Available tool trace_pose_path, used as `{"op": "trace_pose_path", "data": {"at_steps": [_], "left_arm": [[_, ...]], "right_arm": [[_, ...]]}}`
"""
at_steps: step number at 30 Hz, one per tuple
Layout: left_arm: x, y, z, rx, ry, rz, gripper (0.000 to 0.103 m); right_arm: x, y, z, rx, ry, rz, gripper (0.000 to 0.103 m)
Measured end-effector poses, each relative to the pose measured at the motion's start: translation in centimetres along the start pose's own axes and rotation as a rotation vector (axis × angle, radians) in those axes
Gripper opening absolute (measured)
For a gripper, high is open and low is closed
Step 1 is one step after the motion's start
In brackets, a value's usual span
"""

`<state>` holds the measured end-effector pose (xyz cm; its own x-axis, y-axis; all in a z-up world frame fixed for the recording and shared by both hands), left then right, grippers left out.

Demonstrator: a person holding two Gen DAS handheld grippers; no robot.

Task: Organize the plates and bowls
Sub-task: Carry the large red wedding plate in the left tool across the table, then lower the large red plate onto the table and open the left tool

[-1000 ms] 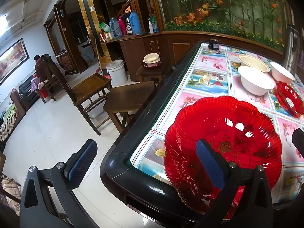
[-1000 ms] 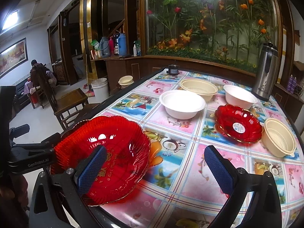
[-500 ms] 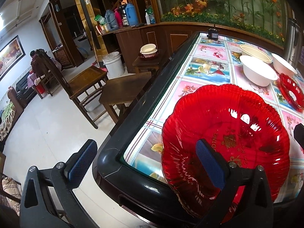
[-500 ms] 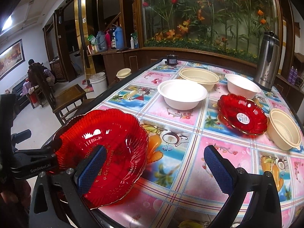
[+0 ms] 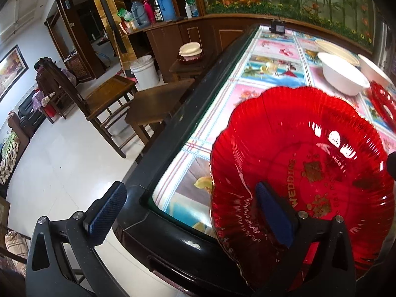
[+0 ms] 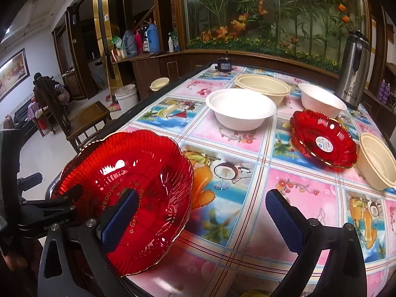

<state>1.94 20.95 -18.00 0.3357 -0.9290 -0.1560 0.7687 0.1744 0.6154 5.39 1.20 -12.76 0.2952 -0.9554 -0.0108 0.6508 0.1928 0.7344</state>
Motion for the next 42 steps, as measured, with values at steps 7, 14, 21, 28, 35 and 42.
{"op": "trace_pose_path", "data": {"at_steps": [7,14,21,28,35,42], "left_arm": [[0.8,-0.2,-0.8,-0.033,-0.033,-0.014,0.103],[1.7,0.0,-0.8,-0.038,-0.055,-0.03,0.103],[3.2,0.4,-0.7,-0.043,-0.088,-0.047,0.103],[4.0,0.7,-0.9,-0.055,-0.125,-0.038,0.103],[5.2,0.9,-0.8,-0.054,-0.149,-0.058,0.103],[6.5,1.3,-0.2,-0.028,-0.178,-0.083,0.088]], "right_arm": [[-0.2,-0.5,-1.9,-0.051,0.003,-0.009,0.099],[-0.7,-0.9,-3.4,-0.095,0.005,0.002,0.095],[-0.9,-1.4,-4.6,-0.136,0.016,-0.002,0.088],[-0.8,-1.9,-5.7,-0.193,0.035,-0.013,0.072],[-0.8,-1.7,-5.9,-0.164,0.017,-0.008,0.048],[-0.4,-1.4,-5.9,-0.14,0.077,-0.065,0.022]]}}
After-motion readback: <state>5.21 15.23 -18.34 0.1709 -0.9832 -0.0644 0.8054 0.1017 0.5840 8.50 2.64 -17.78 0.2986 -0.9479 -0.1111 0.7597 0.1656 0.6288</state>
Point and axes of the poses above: each gripper's, at about its wrist camera, not at the fingertips, and z roughly against the way its jaws point, x to its right, y to its top, the point moved 7 cm from there along -z, roughly the way its jaws point, and after that the axes turned 3 degrees about -y, right-handed, at the moved point
